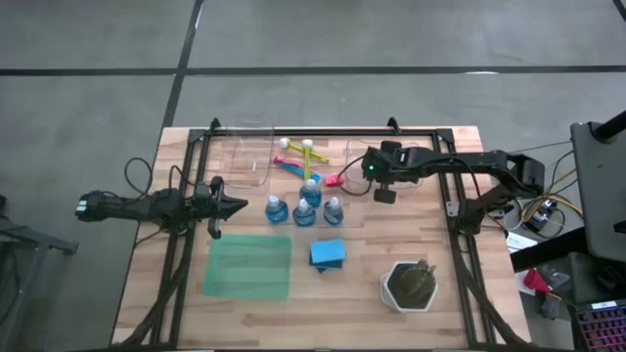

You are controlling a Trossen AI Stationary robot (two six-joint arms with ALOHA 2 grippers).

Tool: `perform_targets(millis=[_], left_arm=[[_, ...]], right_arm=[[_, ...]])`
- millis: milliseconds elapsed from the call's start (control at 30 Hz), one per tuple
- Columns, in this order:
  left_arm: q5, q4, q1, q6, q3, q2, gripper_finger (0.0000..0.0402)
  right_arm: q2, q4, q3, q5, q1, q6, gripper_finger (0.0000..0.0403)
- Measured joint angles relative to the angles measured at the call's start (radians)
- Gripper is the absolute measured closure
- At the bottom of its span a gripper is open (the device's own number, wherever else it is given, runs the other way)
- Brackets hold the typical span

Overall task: Pick & Place Kitchen Sink Supplies
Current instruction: Put the blue sponge into the right transparent bin

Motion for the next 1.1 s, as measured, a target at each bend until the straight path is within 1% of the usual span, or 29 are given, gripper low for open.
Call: perform_targets(millis=[233,333,400,700,900,1100], left_arm=[[0.0,0.0,0.0,0.0,0.0,0.0,0.0401],[0.0,0.0,0.0,0.0,0.0,0.0,0.0401],[0.0,0.0,0.0,0.0,0.0,0.0,0.0401],[0.0,0.0,0.0,0.0,0.0,0.0,0.0401],[0.0,0.0,0.0,0.0,0.0,0.0,0.0401],[0.0,0.0,0.0,0.0,0.0,0.0,0.0401]], right_arm=[[0.0,0.052,-0.043,-0.011,-0.039,-0.01,0.0394],[0.0,0.091,-0.067,-0.079,-0.054,-0.029,0.0394],[0.0,0.126,-0.088,-0.102,-0.06,-0.032,0.0394],[-0.001,0.221,-0.169,-0.104,-0.068,-0.081,0.0394],[-0.002,0.237,-0.176,-0.133,-0.074,-0.077,0.0394],[-0.002,0.241,-0.176,-0.135,-0.075,-0.053,0.0394]])
